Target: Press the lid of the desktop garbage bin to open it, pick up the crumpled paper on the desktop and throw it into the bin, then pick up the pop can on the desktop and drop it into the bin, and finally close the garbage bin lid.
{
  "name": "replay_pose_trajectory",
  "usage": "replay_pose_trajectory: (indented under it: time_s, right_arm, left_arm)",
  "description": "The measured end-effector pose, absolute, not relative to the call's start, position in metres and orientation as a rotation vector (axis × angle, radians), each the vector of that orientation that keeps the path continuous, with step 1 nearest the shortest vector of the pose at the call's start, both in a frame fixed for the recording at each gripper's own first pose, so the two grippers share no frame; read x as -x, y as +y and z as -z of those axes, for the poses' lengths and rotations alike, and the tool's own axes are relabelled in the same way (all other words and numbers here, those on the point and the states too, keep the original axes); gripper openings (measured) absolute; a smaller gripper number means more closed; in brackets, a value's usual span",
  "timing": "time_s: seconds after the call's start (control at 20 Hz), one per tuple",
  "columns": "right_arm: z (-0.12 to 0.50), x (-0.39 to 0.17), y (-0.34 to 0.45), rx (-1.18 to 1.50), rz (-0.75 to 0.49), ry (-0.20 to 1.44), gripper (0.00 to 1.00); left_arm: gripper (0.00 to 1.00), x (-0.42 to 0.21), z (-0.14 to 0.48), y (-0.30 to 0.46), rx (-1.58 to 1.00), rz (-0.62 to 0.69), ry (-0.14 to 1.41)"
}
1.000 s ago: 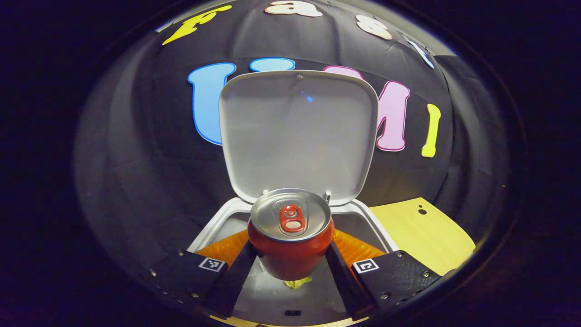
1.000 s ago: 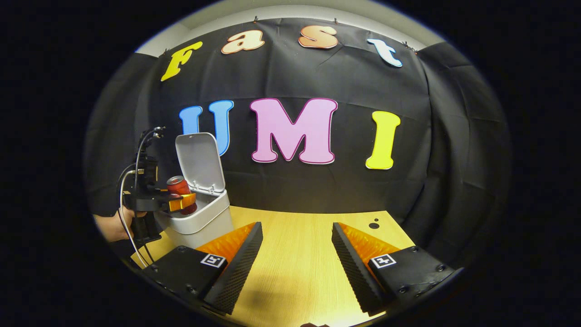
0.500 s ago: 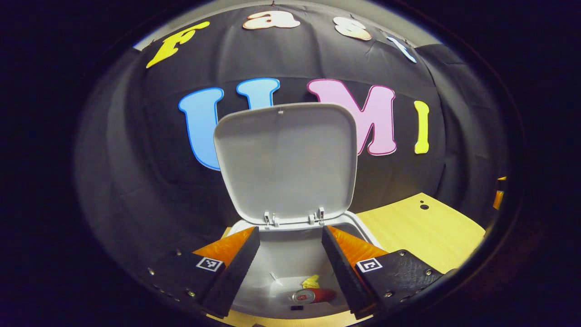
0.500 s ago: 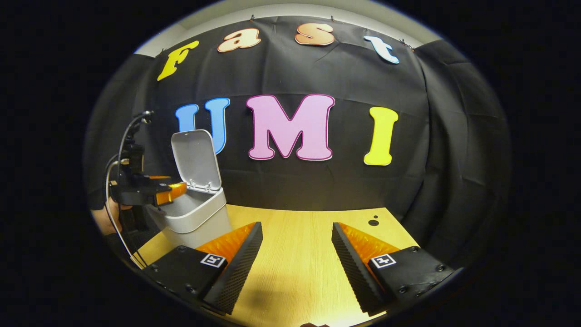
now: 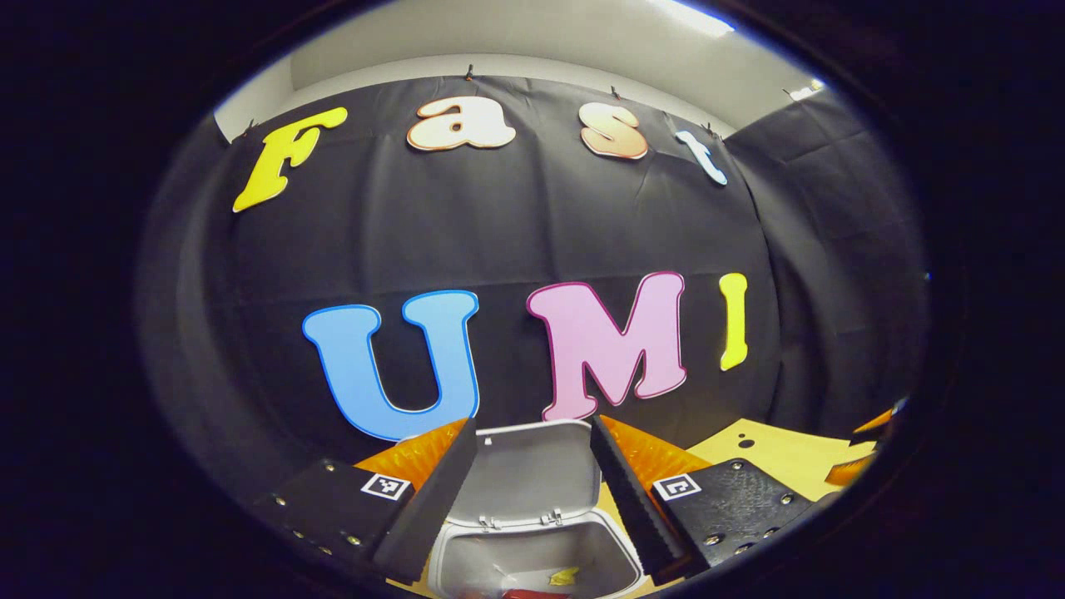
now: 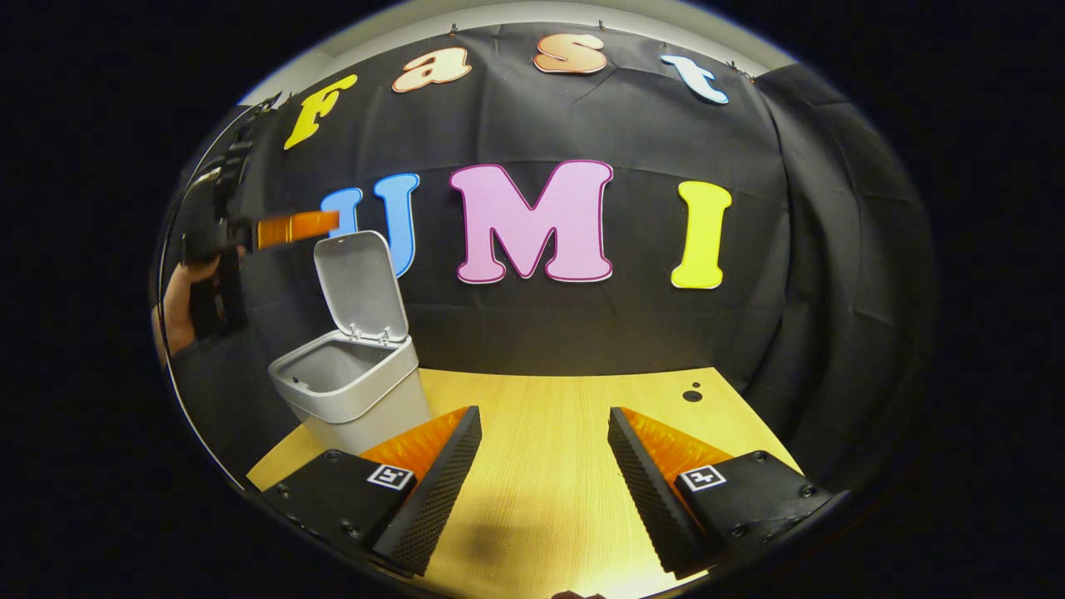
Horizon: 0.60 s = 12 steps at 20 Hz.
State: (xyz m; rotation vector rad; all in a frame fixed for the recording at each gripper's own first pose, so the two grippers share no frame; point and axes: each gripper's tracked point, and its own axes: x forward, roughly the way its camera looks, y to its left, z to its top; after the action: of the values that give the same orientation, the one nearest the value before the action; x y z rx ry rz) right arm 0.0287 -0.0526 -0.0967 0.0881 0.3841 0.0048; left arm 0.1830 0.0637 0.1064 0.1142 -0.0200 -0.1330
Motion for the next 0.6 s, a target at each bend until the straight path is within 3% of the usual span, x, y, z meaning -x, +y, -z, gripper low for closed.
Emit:
replay_pose_trajectory:
  time_s: [0.25,0.6]
  right_arm:
    - [0.116,-0.017,-0.057,-0.122,0.005,0.426,0.99]
    - [0.127,-0.006,-0.066,-0.143,0.038,0.454,0.99]
  left_arm:
    - [0.90,-0.213,-0.128,0.072,-0.091,0.135,-0.001]
    - [0.90,-0.281,-0.098,0.101,-0.080,0.094,0.116]
